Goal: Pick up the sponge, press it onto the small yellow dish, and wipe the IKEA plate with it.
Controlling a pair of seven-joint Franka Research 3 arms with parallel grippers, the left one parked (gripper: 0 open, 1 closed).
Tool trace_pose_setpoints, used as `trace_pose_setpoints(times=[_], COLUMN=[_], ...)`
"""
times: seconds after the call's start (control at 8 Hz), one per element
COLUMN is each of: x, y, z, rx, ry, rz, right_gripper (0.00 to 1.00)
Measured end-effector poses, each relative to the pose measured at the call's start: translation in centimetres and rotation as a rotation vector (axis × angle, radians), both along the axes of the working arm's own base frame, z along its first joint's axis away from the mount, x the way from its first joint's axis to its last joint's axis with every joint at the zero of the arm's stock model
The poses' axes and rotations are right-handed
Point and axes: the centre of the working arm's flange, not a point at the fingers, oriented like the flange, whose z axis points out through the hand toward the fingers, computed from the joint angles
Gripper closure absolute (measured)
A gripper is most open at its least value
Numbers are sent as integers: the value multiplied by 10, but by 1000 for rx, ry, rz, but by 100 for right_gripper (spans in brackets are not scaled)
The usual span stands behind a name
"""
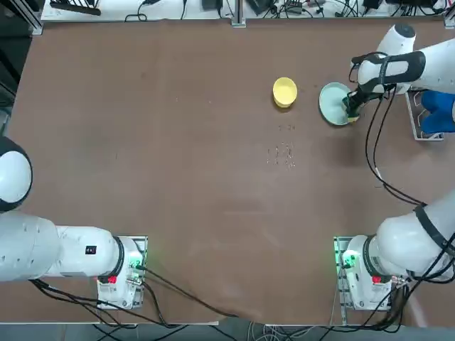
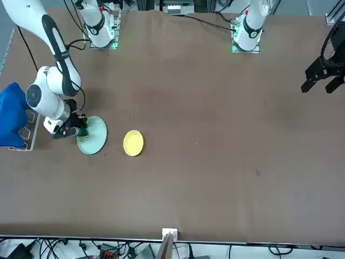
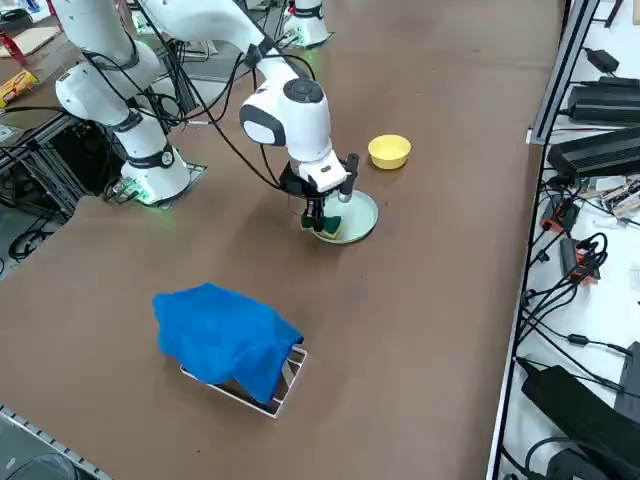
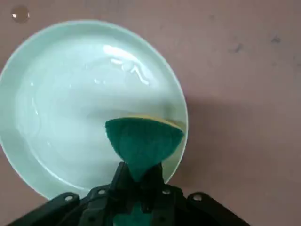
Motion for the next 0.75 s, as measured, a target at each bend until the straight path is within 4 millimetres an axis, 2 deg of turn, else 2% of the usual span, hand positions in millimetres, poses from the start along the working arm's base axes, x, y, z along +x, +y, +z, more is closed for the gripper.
trace_pose_setpoints(times=[0.25,0.5,0.75], x=[15,26,37], y=[-1,0,8], z=[-3,-16,-17], rx=[4,12,20], ry=[-12,-5,-15], rz=[12,20,35], right_gripper=[91,91,91])
